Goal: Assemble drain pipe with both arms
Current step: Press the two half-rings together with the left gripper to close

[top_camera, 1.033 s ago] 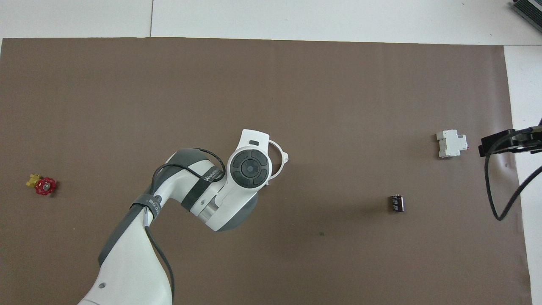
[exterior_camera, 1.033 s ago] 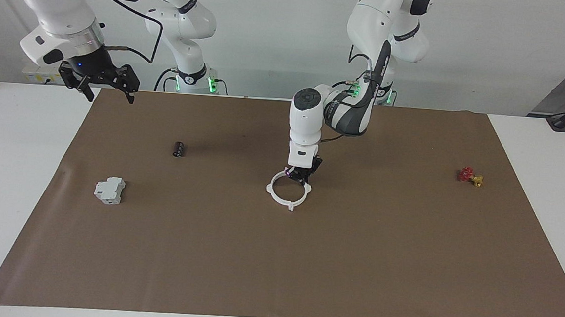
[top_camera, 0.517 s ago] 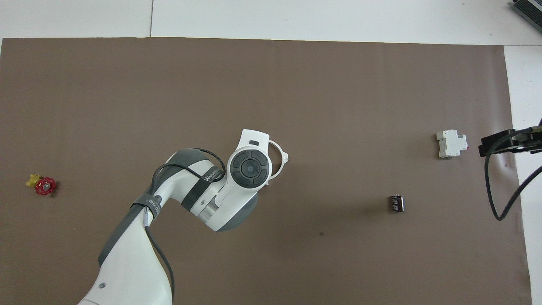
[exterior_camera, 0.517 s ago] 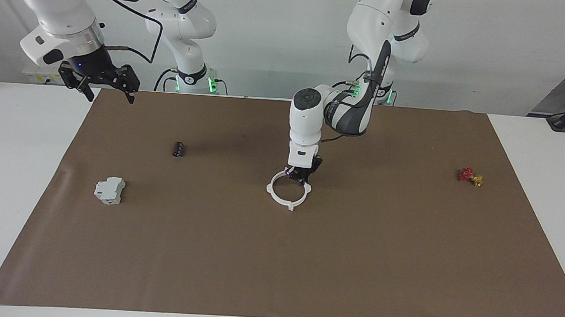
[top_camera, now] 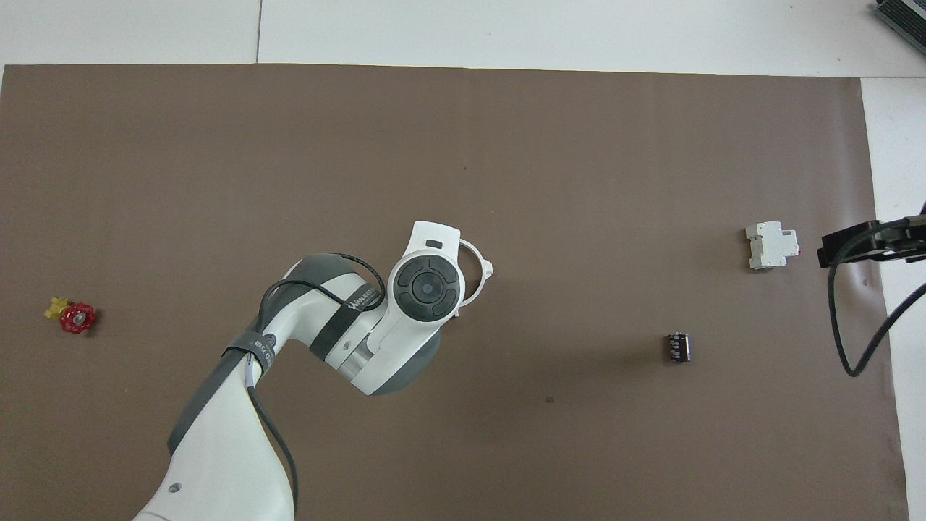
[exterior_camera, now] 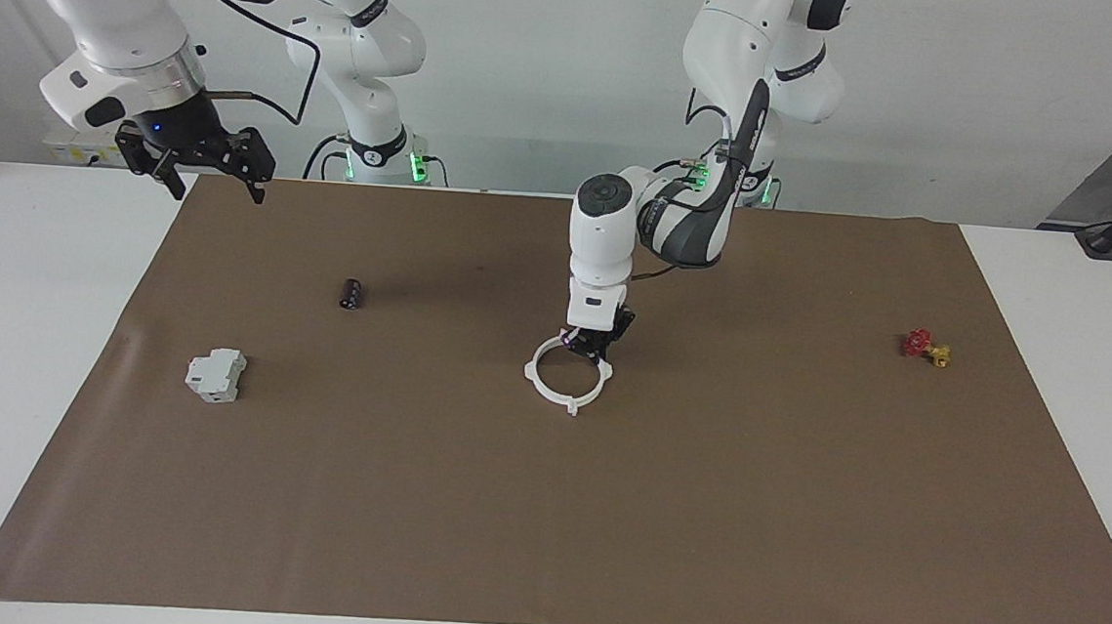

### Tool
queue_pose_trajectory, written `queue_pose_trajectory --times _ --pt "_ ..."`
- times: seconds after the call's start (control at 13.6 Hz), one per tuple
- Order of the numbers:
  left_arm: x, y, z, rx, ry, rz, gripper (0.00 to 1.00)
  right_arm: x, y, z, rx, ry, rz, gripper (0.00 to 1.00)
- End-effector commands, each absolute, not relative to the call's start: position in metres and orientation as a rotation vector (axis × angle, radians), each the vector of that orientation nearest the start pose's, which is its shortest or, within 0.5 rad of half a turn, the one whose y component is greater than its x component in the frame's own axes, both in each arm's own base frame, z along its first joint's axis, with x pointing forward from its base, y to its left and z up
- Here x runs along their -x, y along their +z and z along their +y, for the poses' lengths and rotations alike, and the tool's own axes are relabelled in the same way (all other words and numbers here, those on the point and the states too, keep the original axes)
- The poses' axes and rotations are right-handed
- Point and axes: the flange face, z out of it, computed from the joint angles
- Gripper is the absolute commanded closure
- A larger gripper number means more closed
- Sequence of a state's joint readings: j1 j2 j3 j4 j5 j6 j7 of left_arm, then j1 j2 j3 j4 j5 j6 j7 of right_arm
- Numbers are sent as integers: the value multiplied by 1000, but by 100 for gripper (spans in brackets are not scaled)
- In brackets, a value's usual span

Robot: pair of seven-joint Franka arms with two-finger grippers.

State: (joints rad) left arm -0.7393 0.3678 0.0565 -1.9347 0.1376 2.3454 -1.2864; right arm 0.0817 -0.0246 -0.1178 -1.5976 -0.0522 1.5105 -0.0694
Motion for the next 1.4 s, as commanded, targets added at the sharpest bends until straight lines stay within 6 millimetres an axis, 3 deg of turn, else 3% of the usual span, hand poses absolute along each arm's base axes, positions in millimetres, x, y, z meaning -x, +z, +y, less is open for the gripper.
queue_pose_trajectory --times 0.0,0.3,0.37,0.44,0.52,1.33 --pt "-467 291 -396 2986 -189 -752 100 -534 621 -29 3182 75 -26 0" --pt "-465 290 -394 2985 -186 -748 100 -534 621 -29 3182 75 -26 0" --pt "-465 290 -394 2985 -186 -748 67 -534 621 -29 3182 75 -24 0" --pt "-466 290 -395 2985 -186 -748 9 -534 621 -29 3182 75 -24 0" --pt "-466 290 -395 2985 -186 -748 0 -534 621 -29 3182 75 -24 0" --pt "-472 295 -390 2963 -174 -756 0 -534 620 -29 3182 77 -24 0"
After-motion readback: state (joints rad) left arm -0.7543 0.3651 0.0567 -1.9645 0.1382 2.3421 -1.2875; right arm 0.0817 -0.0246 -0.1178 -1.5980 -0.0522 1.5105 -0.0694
